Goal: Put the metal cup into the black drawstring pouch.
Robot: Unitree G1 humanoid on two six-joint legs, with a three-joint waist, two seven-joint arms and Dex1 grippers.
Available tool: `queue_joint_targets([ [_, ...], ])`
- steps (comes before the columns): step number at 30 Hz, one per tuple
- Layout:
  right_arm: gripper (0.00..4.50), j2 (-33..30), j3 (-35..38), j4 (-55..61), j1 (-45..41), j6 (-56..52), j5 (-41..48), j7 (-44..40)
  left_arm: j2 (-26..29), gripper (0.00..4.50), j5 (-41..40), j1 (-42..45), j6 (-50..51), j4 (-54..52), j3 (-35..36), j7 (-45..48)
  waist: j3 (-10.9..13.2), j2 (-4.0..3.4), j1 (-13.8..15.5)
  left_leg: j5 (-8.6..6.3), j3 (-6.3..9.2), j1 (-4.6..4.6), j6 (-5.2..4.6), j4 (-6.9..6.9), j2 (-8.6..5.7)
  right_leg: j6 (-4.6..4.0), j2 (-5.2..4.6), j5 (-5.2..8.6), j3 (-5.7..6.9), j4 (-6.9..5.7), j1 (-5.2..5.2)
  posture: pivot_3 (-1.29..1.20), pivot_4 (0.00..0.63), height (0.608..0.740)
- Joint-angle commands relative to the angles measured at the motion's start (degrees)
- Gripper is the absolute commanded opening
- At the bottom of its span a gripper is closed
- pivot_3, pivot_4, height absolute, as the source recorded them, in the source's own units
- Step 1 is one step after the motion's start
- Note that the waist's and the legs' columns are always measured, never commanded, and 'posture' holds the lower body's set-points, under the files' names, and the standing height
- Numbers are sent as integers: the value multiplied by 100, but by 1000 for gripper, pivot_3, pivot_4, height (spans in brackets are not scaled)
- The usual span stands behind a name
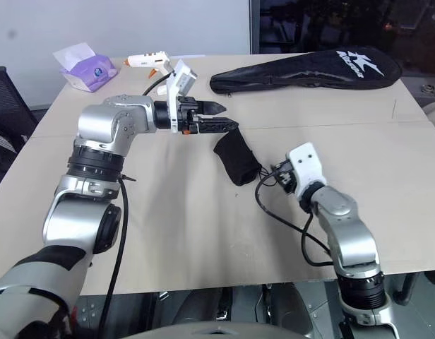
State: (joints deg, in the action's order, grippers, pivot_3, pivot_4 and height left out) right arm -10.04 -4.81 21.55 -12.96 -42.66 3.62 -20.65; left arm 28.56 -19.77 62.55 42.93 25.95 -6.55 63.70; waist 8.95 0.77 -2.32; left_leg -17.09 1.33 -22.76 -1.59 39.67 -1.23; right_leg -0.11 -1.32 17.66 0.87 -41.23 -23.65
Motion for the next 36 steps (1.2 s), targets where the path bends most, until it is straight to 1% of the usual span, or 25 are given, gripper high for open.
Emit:
queue_joint_targets([
  [1,2302,20,100,-20,107,405,55,134,228,4477,77,-94,-114,-417,-165,314,0,0,6,0,0,0,0,1,-1,0,0,0,0,0,0,0,150,740],
  [4,2302,-62,265,364,339,323,199,128,541,4477,-108,-489,-35,-1255,-445,958,0,-1,-1,0,-1,-3,0,-1,-1,0,-1,0,-5,8,-1,0,150,740],
  [6,2302,-196,413,634,555,232,210,178,684,4477,81,-937,-377,-1877,-744,1072,-1,-2,6,0,2,-5,0,-8,0,0,0,0,-5,20,0,0,150,740],
  [8,2302,-377,435,850,740,152,168,179,653,4477,306,-1251,-621,-2233,-916,847,-2,-3,32,0,3,-4,0,-11,0,0,-1,0,-5,24,1,0,150,740],
  [10,2302,-502,445,1113,915,67,184,178,586,4477,663,-1524,-1073,-2435,-1124,559,-2,-3,59,0,3,-3,0,-10,0,0,-1,0,-5,23,2,0,150,740],
  [12,2302,-589,435,1440,1098,-46,277,154,356,4477,759,-1603,-993,-2436,-1155,209,-2,-2,87,0,3,-2,0,-6,0,0,0,0,-5,18,5,0,150,740],
  [15,2302,-638,432,1805,1392,-208,320,205,107,4477,1119,-1691,-1343,-2329,-1367,-118,-2,-2,129,0,3,-2,-1,4,0,0,2,0,-5,6,5,0,150,740],
  [17,2302,-640,444,1944,1564,-285,326,261,-8,4477,1406,-1741,-1755,-2201,-1559,-247,-3,-2,147,-1,3,-1,-1,4,0,0,3,0,-5,5,7,0,150,740],
  [20,2302,-600,403,2110,1708,-362,286,430,-203,3619,1615,-1717,-2000,-1922,-1686,-372,-2,-1,154,-1,2,-1,-2,9,0,0,3,0,-5,4,8,0,150,740],
  [21,2302,-597,381,2163,1741,-383,283,469,-218,3139,1698,-1710,-2161,-1842,-1728,-364,-3,-2,149,-1,3,-4,-2,16,0,0,4,0,-5,1,8,0,150,740],
  [22,2302,-593,360,2195,1748,-403,279,510,-228,2889,1774,-1690,-2314,-1745,-1742,-374,-3,-3,145,-1,2,-3,-2,18,0,0,4,0,-6,-1,9,0,150,740],
  [23,2302,-569,356,2229,1767,-409,267,570,-283,2303,1816,-1608,-2375,-1551,-1715,-418,-3,-2,144,-2,2,-1,-3,19,0,0,5,0,-6,-5,10,0,150,740],
  [24,2302,-554,354,2252,1783,-415,263,614,-340,1906,1859,-1533,-2434,-1374,-1681,-475,-3,-2,155,-2,2,0,-3,23,1,0,6,0,-6,-9,10,0,150,740],
  [26,2302,-537,307,2266,1822,-383,205,717,-496,883,1963,-1301,-2594,-923,-1648,-576,-4,-1,167,-2,4,0,-3,39,1,1,7,1,-5,-28,11,0,150,740],
  [28,2302,-510,241,2262,1837,-359,170,785,-582,18,2027,-1169,-2763,-652,-1639,-573,-4,-1,166,-4,5,2,-7,51,0,1,8,1,-5,-34,17,0,150,740],
  [31,2302,-442,163,2239,1864,-290,124,898,-655,18,2093,-1050,-2954,-346,-1613,-532,-4,0,152,-12,4,7,-21,55,-1,1,8,1,-5,-35,23,0,150,740],
  [33,2302,-382,107,2221,1862,-199,65,998,-765,18,1814,-834,-2666,-64,-1338,-427,-5,0,150,-6,4,7,-10,56,0,1,8,1,-6,-36,23,0,150,740],
  [36,2302,-282,70,2240,1819,-153,72,1078,-788,18,1411,-441,-2283,271,-977,-32,-4,0,136,-6,5,7,-10,58,0,1,11,2,-5,-40,22,0,150,740],
])
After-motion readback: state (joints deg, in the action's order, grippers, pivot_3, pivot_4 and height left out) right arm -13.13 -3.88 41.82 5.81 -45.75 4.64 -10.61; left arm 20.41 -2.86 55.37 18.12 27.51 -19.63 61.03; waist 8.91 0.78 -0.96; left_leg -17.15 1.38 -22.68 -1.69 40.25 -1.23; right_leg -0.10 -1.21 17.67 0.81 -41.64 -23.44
